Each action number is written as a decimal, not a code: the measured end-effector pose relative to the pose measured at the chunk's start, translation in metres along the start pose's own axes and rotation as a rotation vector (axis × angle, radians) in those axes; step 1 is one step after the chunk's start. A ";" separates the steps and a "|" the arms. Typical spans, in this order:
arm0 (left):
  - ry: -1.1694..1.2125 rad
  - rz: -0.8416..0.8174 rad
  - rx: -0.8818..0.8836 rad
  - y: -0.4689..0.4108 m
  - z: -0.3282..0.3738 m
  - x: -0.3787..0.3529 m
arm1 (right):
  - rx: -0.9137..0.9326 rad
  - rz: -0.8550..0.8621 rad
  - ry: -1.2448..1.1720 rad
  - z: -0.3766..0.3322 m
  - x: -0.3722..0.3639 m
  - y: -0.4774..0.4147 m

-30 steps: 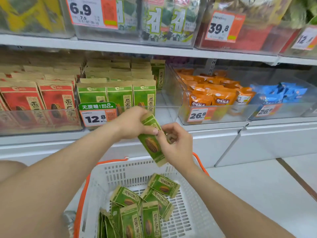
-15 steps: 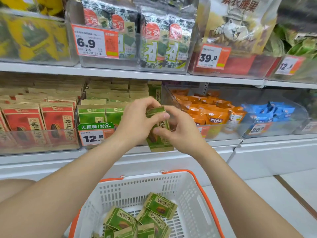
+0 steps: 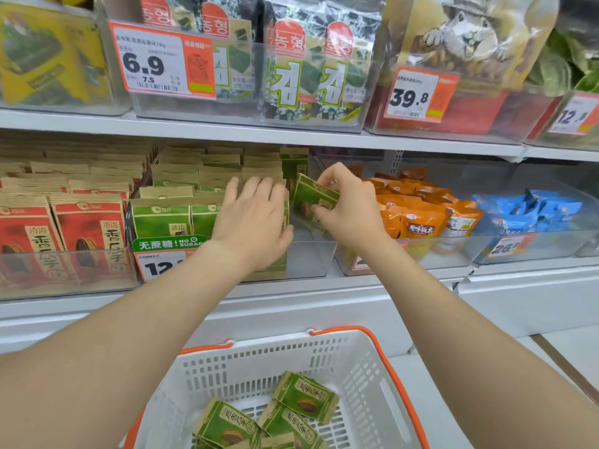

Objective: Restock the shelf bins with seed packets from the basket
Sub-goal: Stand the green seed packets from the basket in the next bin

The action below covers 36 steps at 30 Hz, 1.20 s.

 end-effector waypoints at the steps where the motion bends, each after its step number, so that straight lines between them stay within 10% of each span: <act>1: -0.029 -0.004 0.002 -0.003 -0.001 -0.001 | 0.014 -0.002 0.142 0.002 -0.005 -0.008; 14: -0.177 0.047 -0.023 -0.023 0.000 -0.007 | 0.067 -0.124 0.987 -0.005 -0.078 -0.099; 21: -0.152 0.048 -0.032 -0.023 -0.002 -0.006 | 0.080 -0.030 1.018 -0.005 -0.097 -0.108; 27: -0.141 0.026 -0.026 -0.021 -0.002 -0.005 | 0.174 -0.554 0.992 0.017 -0.126 -0.092; 36: -0.101 -0.045 -0.050 -0.019 -0.006 -0.005 | 0.259 -0.536 0.952 0.025 -0.133 -0.073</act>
Point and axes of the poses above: each hand's wrist, its own y-axis away from the middle knuckle, its own x-axis out of the back of the hand, z = x × y, the point moved 6 cm from there along -y, towards the middle knuckle, and after that the axes turned 2 degrees about -y, right-handed, at the moved point
